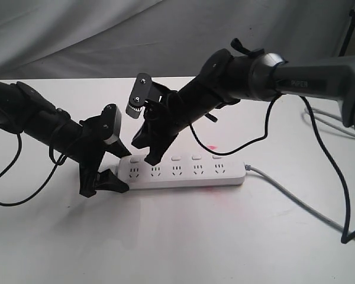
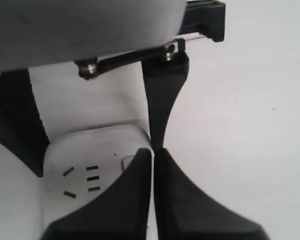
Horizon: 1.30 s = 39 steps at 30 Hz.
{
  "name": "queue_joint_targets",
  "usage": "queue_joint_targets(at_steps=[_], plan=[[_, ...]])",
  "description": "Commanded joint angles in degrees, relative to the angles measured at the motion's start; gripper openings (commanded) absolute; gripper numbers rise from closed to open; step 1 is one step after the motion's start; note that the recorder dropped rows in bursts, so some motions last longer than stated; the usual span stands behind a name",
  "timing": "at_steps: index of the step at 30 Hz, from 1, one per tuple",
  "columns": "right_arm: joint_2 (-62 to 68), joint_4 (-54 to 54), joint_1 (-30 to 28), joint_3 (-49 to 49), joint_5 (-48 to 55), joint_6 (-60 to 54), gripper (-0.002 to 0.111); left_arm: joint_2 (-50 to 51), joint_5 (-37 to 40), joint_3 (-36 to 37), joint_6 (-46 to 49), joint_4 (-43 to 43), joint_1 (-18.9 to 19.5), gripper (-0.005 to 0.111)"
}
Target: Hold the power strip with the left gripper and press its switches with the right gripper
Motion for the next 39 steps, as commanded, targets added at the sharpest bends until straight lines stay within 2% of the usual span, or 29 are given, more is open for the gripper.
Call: queue_joint_targets(at_steps=[1,4,8,13,29,39], plan=[[-0.10,1.08,0.39,-0.27,-0.44,-0.12,0.014,-0.04,0.00,-0.38,-0.13,0.29,-0.29,0.069],[-0.10,1.08,0.39,-0.27,-0.44,-0.12,0.025,-0.04,0.00,-0.38,-0.13,0.29,-0.29,0.069],[-0.10,1.08,0.39,-0.27,-0.79,-0.12,0.035,-0.04,0.00,-0.38,-0.13,0.29,-0.29,0.069],[0.64,2.07,0.53,-0.27,-1.15,-0.27,0.036,-0.04,0.00,-0.38,-0.13,0.29,-0.29,0.069],[3.53,9.81,0.52,-0.38,-4.62,-10.74,0.036,-0.04,0.00,-0.38,-0.13,0.29,-0.29,0.069],[4.09,7.68,0.52,-0.38,-4.62,-10.74,0.036,-0.04,0.00,-0.38,-0.13,0.29,-0.29,0.069]])
